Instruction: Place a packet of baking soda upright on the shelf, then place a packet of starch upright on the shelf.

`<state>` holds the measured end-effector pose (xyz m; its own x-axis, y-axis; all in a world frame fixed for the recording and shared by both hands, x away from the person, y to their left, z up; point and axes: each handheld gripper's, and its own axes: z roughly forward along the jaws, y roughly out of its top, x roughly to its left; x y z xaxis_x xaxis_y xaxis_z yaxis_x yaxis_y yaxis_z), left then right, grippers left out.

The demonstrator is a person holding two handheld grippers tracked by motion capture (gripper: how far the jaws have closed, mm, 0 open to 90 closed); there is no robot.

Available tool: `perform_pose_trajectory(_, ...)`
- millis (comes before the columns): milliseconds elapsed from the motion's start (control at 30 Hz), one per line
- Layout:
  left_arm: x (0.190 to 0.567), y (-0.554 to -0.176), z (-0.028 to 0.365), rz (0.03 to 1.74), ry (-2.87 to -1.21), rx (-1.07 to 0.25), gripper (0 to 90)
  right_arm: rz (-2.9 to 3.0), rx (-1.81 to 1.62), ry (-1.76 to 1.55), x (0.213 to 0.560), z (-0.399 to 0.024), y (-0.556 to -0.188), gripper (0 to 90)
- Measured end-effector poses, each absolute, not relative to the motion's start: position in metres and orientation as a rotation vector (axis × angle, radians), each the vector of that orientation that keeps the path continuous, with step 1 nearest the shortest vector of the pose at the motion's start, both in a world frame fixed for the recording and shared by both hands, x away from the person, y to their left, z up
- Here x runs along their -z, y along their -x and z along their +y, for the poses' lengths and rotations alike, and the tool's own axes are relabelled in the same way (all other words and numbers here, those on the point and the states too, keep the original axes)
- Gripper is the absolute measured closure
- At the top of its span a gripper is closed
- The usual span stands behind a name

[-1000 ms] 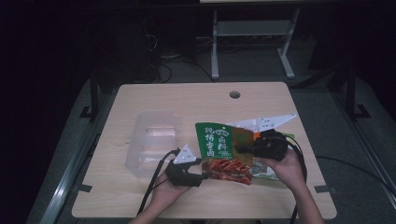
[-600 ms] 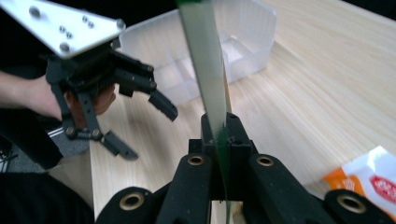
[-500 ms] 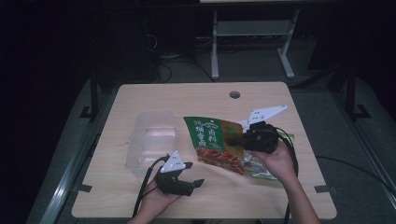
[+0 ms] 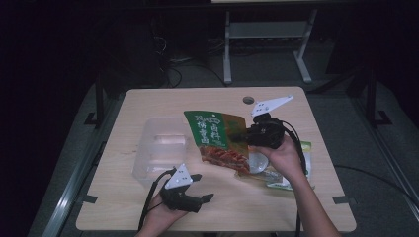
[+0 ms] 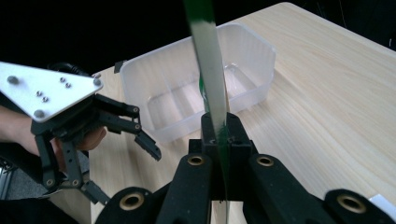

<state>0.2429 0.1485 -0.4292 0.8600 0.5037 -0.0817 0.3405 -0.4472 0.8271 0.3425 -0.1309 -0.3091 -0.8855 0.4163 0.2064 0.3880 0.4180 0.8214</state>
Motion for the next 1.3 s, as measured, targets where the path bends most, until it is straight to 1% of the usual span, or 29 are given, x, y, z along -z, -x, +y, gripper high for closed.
perform_pose_trajectory(833,0.429,-0.243,0.148,0.586,-2.092,-0.228,24.9,2.639,-1.474,-0.679,0.283,-0.106,-0.359,89.8)
perform_pose_trajectory(1233,0.428,-0.242,0.149,0.593,-2.074,-0.221,24.6,2.645,-1.495,-0.643,0.272,-0.083,-0.369,89.8)
perform_pose_trajectory(1300,0.428,-0.242,0.150,0.582,-2.090,-0.226,24.6,2.646,-1.500,-0.637,0.271,-0.079,-0.371,89.9)
